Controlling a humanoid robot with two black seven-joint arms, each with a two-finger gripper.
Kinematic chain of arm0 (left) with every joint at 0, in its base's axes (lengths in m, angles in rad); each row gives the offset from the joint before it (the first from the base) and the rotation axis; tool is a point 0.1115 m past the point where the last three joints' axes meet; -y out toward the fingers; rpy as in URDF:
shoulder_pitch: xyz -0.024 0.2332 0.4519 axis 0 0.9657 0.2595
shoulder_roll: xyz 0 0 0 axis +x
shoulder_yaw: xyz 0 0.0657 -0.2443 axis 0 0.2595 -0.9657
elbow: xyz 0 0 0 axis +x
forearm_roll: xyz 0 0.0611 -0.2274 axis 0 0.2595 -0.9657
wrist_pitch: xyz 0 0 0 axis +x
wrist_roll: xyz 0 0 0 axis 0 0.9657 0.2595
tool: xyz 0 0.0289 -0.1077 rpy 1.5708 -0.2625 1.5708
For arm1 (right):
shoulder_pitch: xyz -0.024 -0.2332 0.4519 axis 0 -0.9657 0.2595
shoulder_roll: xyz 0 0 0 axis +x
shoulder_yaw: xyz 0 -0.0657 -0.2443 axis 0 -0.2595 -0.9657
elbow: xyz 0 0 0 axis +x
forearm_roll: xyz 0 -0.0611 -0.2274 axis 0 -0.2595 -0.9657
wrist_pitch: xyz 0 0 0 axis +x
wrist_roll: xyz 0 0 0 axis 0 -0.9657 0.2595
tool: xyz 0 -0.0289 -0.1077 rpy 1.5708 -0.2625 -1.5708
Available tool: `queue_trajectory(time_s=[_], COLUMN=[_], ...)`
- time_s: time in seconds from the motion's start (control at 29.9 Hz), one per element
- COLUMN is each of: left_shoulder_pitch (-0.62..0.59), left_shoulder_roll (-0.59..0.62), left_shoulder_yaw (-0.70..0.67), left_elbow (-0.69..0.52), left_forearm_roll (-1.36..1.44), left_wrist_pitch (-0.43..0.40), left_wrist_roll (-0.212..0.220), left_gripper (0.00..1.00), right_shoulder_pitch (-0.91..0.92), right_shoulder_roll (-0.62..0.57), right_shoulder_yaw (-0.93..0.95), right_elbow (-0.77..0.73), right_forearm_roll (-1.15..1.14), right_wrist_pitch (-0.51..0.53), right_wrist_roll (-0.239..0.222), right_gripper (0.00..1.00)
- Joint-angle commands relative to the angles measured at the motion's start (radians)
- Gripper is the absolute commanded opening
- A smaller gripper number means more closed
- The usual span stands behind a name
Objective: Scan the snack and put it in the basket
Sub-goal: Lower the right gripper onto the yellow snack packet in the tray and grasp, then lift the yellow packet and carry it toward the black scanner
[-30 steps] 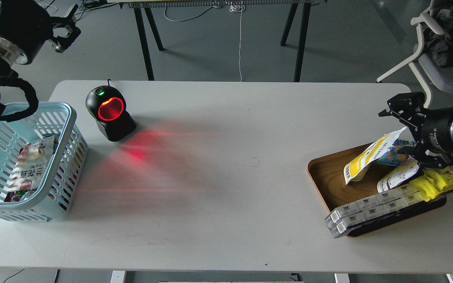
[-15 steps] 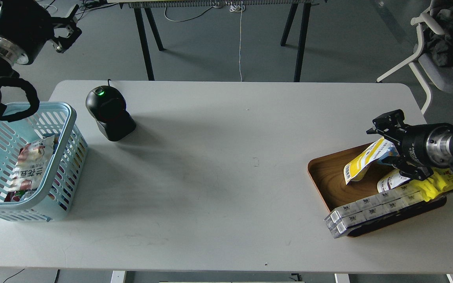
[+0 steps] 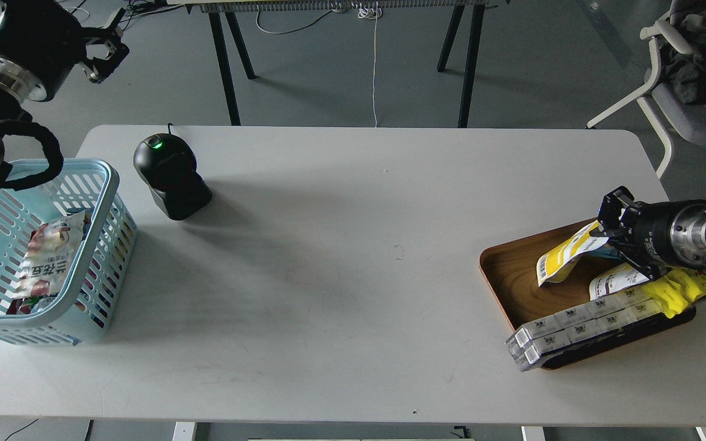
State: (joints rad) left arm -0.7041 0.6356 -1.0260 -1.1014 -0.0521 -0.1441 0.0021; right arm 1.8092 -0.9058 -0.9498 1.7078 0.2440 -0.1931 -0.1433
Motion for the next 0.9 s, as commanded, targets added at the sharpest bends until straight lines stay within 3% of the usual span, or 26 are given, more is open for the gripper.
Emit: queue_trajectory(time_s=[0.0,0.4,0.64,0.87], left_shoulder_pitch=[0.000,0.000,-0.002,-0.005], left_shoulder_roll=[0.000,0.000,0.001,0.000], left_shoulder_yaw=[0.003,0.009,0.009,0.009], left_elbow=[0.002,0.002,0.002,0.002], left_forearm_roll=[0.000,0.000,0.000,0.000], left_wrist_pitch=[0.000,0.003,0.005,0.005], left_wrist_roll=[-0.001,0.001,0.001,0.001], left_gripper=[1.00,1.00,1.00,1.00], right_shoulder_pitch=[0.015,0.084,0.081,0.073], right_shoulder_roll=[-0.021,-0.113,-0.096,0.044], right_shoulder_yaw=[0.006,0.282,0.474,0.539], right_elbow=[0.006,0.018,0.013,-0.005], right_forearm_roll=[0.000,0.053,0.213,0.274], right_wrist_pitch=[0.000,-0.029,-0.046,-0.094], right_wrist_roll=[-0.004,-0.108,-0.101,-0.061], right_gripper=[0.00,0.00,0.00,0.00])
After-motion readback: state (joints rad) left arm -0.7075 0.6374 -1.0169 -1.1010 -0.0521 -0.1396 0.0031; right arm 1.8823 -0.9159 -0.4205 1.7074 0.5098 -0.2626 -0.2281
